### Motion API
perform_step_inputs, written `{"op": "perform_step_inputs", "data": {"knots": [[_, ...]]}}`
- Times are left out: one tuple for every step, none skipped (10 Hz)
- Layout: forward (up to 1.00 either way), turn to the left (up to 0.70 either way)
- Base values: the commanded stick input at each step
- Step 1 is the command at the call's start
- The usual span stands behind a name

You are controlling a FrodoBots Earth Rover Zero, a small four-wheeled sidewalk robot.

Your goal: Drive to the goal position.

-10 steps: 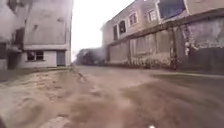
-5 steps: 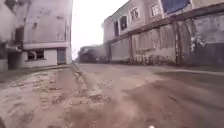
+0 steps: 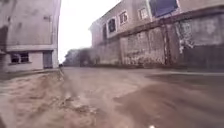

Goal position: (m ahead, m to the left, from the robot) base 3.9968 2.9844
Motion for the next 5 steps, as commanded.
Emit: {"op": "perform_step_inputs", "data": {"knots": [[0.50,-0.19],[0.50,0.00],[0.50,0.00],[0.50,0.00],[0.50,0.00]]}}
